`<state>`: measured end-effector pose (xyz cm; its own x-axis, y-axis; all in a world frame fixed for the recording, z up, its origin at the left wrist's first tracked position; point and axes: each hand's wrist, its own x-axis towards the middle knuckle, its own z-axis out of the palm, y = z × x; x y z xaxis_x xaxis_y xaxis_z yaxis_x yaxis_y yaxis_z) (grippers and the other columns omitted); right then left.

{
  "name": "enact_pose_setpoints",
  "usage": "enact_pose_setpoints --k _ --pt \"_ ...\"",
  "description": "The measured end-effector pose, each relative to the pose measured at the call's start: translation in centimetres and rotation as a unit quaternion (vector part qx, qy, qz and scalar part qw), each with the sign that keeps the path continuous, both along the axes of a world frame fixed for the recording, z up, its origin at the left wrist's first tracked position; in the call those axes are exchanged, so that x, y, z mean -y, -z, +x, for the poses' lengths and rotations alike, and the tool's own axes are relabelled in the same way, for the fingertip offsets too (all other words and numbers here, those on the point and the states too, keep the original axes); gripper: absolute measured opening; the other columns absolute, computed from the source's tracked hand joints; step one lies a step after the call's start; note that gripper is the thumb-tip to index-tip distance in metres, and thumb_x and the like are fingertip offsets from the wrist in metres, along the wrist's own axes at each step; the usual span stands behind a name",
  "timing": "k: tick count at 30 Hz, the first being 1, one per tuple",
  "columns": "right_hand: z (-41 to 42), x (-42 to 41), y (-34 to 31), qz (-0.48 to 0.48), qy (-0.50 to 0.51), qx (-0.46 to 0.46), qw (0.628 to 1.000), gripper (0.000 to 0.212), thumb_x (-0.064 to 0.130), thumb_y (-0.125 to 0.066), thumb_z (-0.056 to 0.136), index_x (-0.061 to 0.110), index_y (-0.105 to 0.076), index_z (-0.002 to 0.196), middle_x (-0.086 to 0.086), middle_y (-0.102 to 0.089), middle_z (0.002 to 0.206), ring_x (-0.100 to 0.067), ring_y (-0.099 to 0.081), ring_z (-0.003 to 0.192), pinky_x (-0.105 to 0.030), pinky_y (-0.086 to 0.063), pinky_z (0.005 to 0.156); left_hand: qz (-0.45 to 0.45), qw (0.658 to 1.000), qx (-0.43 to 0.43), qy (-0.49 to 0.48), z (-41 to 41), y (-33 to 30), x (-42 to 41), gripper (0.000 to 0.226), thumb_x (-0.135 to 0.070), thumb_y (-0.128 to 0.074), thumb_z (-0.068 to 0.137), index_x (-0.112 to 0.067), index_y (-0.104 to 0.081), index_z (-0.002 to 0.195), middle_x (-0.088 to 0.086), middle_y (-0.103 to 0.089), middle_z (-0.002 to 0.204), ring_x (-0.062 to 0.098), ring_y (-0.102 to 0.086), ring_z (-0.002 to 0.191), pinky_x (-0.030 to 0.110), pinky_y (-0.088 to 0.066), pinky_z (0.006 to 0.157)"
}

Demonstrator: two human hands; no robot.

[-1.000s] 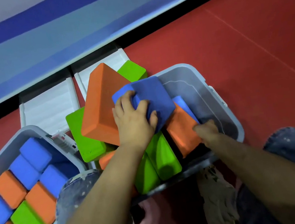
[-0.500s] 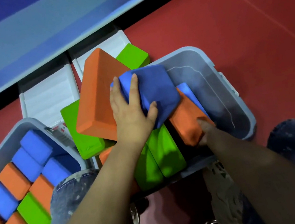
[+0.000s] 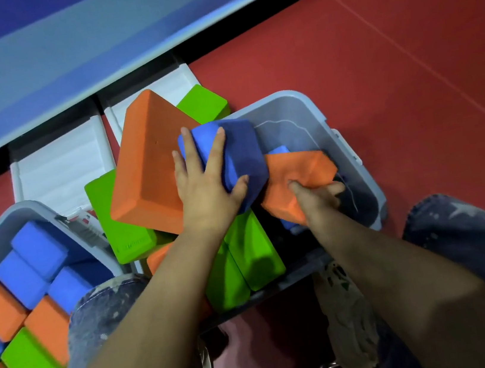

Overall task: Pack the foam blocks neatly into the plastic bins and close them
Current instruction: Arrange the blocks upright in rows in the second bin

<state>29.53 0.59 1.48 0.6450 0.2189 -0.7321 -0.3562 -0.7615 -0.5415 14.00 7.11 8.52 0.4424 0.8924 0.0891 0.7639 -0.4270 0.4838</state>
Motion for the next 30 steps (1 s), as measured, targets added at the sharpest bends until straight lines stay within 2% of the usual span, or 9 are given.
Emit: enact_pose_setpoints --k 1,4,8,13,16,21,27,30 --pt "-0.3 0.2 -0.2 -0.034 0.005 0.071 0.997 0.084 0.049 -0.081 0.056 0.020 -0.029 0.116 -0.015 -0.041 0.126 -0.035 -0.054 0.102 -0.044 -0.050 0.090 0.002 1.000 0.001 0.007 0.2 0.1 0.1 0.080 -0.046 -0.057 0.078 -0.032 -0.025 0.150 0.015 0.004 0.160 0.043 -0.007 0.145 0.045 -0.006 0.118" --pt "-1.1 0.2 -1.7 -0.036 -0.141 0.227 0.963 0.087 0.038 -0.080 0.061 0.023 -0.029 0.130 -0.013 -0.033 0.131 -0.037 -0.041 0.119 -0.047 -0.043 0.093 0.007 1.000 0.013 0.012 0.5 0.0 0.2 0.073 -0.038 -0.061 0.080 -0.027 -0.034 0.147 0.014 -0.002 0.160 0.043 -0.015 0.143 0.049 -0.011 0.118" --pt "0.1 -0.4 -3.8 -0.048 -0.230 0.272 0.933 0.090 0.041 -0.079 0.061 0.022 -0.026 0.132 -0.015 -0.032 0.132 -0.038 -0.037 0.123 -0.051 -0.042 0.095 0.006 0.998 0.056 -0.022 0.4 -0.4 0.1 0.067 -0.027 -0.072 0.078 -0.026 -0.046 0.140 0.017 -0.003 0.160 0.043 -0.020 0.140 0.041 -0.017 0.113" --pt "1.8 -0.4 -6.2 -0.066 -0.343 0.248 0.903 0.094 0.045 -0.075 0.067 0.025 -0.018 0.140 -0.017 -0.026 0.139 -0.041 -0.032 0.128 -0.048 -0.036 0.102 0.028 0.993 0.101 -0.047 0.5 -1.5 0.7 0.067 -0.025 -0.071 0.075 -0.023 -0.049 0.138 0.020 -0.006 0.157 0.042 -0.021 0.137 0.040 -0.021 0.111" --pt "1.0 0.6 -5.0 -0.078 -0.403 0.211 0.887 0.104 0.042 -0.076 0.066 0.029 -0.009 0.145 -0.018 -0.022 0.141 -0.042 -0.030 0.130 -0.047 -0.035 0.103 0.041 0.990 0.110 -0.077 0.1 -2.3 0.4 0.069 -0.024 -0.071 0.073 -0.019 -0.049 0.138 0.022 -0.010 0.156 0.044 -0.022 0.137 0.043 -0.021 0.111" --pt "-0.1 2.0 -3.3 -0.100 -0.486 0.210 0.842 0.108 0.044 -0.077 0.068 0.026 -0.006 0.147 -0.018 -0.023 0.138 -0.041 -0.034 0.125 -0.045 -0.038 0.100 0.035 0.988 0.117 -0.091 -1.0 -2.7 -0.2 0.070 -0.026 -0.068 0.075 -0.017 -0.046 0.140 0.022 -0.008 0.157 0.043 -0.019 0.139 0.042 -0.017 0.114" --pt "1.0 1.8 -3.7 -0.131 -0.520 0.167 0.827 0.114 0.047 -0.078 0.067 0.027 0.002 0.146 -0.019 -0.019 0.143 -0.041 -0.031 0.129 -0.046 -0.037 0.101 0.036 0.988 0.122 -0.089 -0.9 -2.6 -0.2 0.067 -0.021 -0.070 0.078 -0.017 -0.046 0.140 0.020 -0.009 0.157 0.040 -0.017 0.141 0.043 -0.016 0.114" --pt "1.1 1.5 -3.8 -0.114 -0.517 0.119 0.840 0.113 0.048 -0.078 0.067 0.028 0.001 0.145 -0.019 -0.020 0.145 -0.039 -0.035 0.130 -0.047 -0.039 0.102 0.034 0.987 0.128 -0.093 -0.8 -2.6 -0.3 0.066 -0.020 -0.070 0.078 -0.017 -0.046 0.140 0.019 -0.009 0.157 0.040 -0.016 0.141 0.045 -0.017 0.115"
